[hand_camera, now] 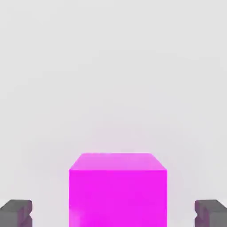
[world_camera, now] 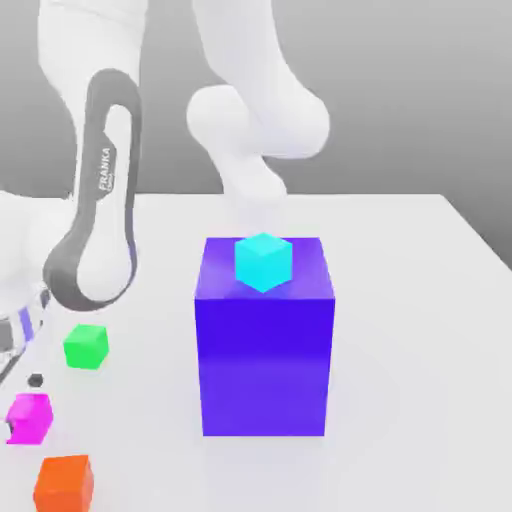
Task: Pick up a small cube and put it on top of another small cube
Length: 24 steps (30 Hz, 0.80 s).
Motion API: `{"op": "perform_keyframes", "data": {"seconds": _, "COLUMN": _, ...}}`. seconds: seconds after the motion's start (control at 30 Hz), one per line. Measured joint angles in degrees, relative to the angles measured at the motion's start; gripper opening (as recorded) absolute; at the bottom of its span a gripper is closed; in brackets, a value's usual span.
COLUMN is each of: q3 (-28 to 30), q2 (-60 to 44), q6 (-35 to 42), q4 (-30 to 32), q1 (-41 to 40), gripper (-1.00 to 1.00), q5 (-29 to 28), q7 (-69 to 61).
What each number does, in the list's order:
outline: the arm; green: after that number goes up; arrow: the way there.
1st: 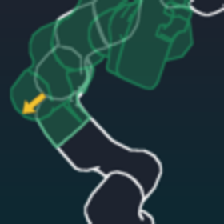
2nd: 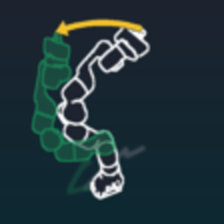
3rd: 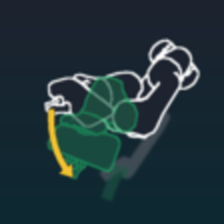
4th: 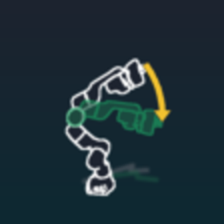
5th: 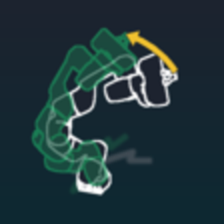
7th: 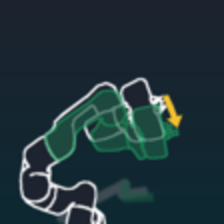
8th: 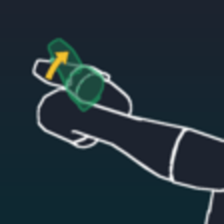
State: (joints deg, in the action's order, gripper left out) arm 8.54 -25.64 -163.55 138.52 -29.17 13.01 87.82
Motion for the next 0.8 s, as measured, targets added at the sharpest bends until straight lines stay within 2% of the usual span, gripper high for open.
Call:
{"op": "perform_keyframes", "data": {"seconds": 0.2, "q3": 0.0, "q2": 0.1, "q6": 0.0, "q4": 0.0, "q1": 0.0, "gripper": -1.0, "q5": -0.1, "q7": 0.1}}
{"op": "perform_keyframes", "data": {"seconds": 0.37, "q3": 3.5, "q2": 9.2, "q6": 6.8, "q4": 2.3, "q1": 2.4, "gripper": -1.0, "q5": -4.4, "q7": 3.5}}
{"op": "perform_keyframes", "data": {"seconds": 0.5, "q3": 6.7, "q2": 17.4, "q6": 8.2, "q4": 9.0, "q1": 2.1, "gripper": -1.0, "q5": -6.9, "q7": 8.7}}
{"op": "perform_keyframes", "data": {"seconds": 0.63, "q3": 9.0, "q2": 26.0, "q6": 8.8, "q4": 16.6, "q1": -1.2, "gripper": -1.0, "q5": -12.0, "q7": 16.2}}
{"op": "perform_keyframes", "data": {"seconds": 0.8, "q3": 8.4, "q2": 35.8, "q6": 9.3, "q4": 25.5, "q1": -6.8, "gripper": -1.0, "q5": -19.4, "q7": 26.0}}
